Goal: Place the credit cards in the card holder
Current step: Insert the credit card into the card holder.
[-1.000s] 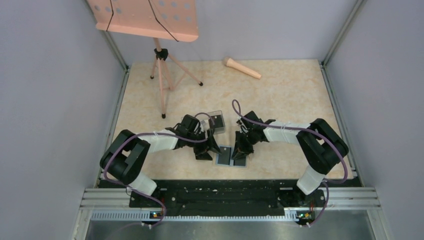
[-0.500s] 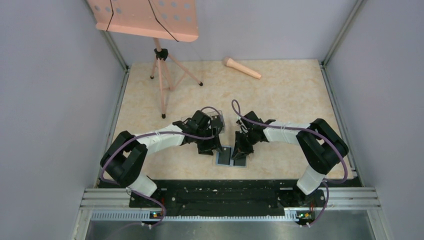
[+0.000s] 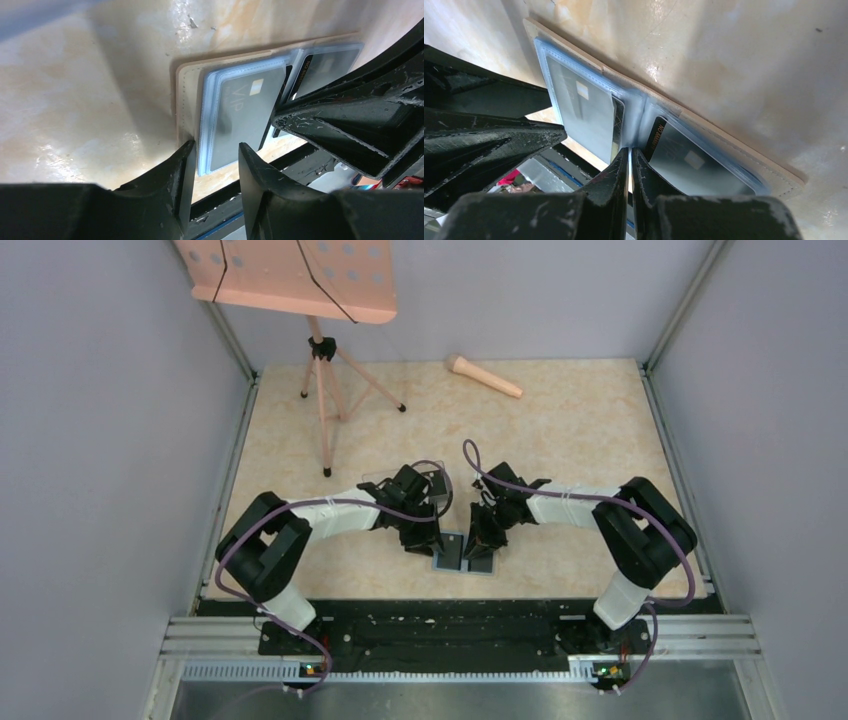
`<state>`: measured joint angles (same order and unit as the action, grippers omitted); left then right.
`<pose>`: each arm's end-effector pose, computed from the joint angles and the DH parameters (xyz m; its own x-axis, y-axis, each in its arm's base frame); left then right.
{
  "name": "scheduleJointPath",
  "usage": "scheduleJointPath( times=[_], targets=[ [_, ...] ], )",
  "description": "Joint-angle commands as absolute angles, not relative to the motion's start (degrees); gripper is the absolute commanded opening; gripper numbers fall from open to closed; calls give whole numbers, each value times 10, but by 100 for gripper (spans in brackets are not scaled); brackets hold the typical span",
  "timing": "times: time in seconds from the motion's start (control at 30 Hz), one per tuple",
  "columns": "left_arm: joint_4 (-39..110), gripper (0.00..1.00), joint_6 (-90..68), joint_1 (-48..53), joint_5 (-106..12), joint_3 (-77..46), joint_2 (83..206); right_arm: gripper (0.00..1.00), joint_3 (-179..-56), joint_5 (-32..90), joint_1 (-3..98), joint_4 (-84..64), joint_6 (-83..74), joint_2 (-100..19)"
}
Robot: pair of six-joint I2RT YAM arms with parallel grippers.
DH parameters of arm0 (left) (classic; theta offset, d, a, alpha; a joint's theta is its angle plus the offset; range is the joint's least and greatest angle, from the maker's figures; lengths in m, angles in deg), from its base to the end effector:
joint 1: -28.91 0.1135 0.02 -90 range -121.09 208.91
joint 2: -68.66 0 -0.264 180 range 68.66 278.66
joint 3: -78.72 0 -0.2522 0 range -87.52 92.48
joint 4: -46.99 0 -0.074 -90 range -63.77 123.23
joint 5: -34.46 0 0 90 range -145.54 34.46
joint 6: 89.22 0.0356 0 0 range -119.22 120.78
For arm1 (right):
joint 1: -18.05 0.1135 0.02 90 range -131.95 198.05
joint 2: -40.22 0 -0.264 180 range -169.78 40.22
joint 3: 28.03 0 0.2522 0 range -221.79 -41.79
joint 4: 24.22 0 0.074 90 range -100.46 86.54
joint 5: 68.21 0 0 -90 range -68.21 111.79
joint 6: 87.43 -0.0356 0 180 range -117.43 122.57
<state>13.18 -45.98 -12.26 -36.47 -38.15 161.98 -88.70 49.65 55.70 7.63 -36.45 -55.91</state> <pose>0.2185 -0.2066 0.1535 -0.9953 -0.0443 -0.0864 0.0072 0.8538 -0.5205 0.2229 0.1929 0.1324 -0.9974 -0.0665 -0.0282 -0.0706 0.8131 0.5778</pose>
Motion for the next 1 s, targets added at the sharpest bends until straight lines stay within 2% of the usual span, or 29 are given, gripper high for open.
scheduleJointPath(
  times=[0.0, 0.1, 0.23, 0.3, 0.4, 0.6, 0.97],
  targets=[
    [148, 40, -453, -134, -360, -363, 1627, 5, -888, 486, 563, 80, -356, -563],
    [124, 42, -448, -140, -378, -350, 1623, 6, -887, 486, 563, 79, -355, -563],
    [66, 56, -434, -150, -423, -321, 1622, 6, -887, 488, 563, 78, -356, -564],
    [51, 57, -430, -156, -438, -311, 1621, 6, -887, 488, 563, 77, -355, -564],
    [41, 55, -425, -164, -447, -299, 1620, 6, -887, 489, 563, 77, -355, -564],
    [48, 40, -424, -172, -438, -296, 1635, 6, -885, 490, 563, 76, -355, -565],
    [67, 42, -427, -179, -414, -299, 1670, 6, -883, 491, 564, 76, -355, -564]
  ],
)
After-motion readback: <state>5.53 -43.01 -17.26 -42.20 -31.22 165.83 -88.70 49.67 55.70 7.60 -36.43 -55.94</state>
